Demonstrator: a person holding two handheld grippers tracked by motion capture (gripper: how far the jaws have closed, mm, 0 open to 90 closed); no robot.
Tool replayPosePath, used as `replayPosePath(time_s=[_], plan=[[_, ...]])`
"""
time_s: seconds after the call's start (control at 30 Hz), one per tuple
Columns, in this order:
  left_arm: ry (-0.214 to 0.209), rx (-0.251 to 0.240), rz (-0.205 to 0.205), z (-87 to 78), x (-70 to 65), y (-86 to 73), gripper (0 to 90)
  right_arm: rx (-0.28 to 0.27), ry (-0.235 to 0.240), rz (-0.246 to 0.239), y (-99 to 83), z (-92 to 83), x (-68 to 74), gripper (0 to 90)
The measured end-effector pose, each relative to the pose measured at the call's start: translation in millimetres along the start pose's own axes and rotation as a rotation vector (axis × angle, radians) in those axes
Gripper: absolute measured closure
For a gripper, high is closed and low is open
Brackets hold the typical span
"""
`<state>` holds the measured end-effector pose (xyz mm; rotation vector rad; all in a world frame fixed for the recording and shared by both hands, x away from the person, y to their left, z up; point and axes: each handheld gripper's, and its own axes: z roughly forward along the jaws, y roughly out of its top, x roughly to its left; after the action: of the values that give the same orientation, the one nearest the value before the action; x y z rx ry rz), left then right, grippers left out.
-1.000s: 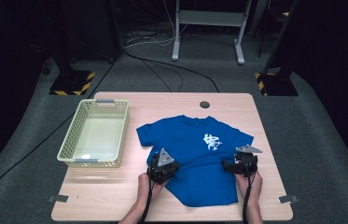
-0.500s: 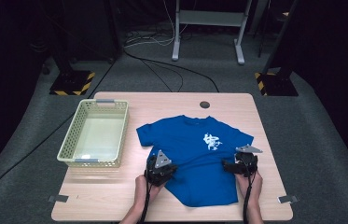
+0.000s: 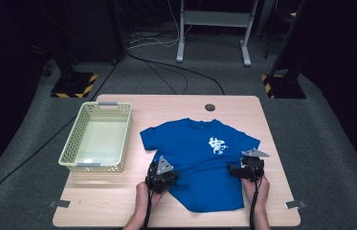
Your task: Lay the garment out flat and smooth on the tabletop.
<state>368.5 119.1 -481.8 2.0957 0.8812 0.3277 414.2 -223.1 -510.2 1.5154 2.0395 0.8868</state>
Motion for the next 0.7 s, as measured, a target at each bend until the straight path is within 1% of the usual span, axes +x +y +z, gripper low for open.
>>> replayPosePath(time_s=[0.23,0.3,0.37,0.53,0.7], plan=[[0.001,0.002,0.002,1.6,-2.3,-1.3,85.6,-0.001,-0.001,-0.003,-0.2,-0.2,0.3,9.6],[0.003,-0.004,-0.003,1.4,-1.6,-1.0,85.6,-0.001,-0.001,-0.003,-0.2,-0.2,0.3,9.7],[0.002,-0.014,-0.007,-1.1,-1.1,-0.9,85.6,-0.001,0.002,-0.001,-0.2,-0.3,0.2,9.7],[0.007,-0.017,0.004,-5.6,-1.2,-2.1,85.5,-0.001,0.001,-0.004,-0.2,-0.1,0.2,9.8],[0.004,-0.02,-0.006,-9.6,0.1,-4.1,85.6,-0.001,0.001,-0.005,-0.2,-0.2,0.3,9.8]])
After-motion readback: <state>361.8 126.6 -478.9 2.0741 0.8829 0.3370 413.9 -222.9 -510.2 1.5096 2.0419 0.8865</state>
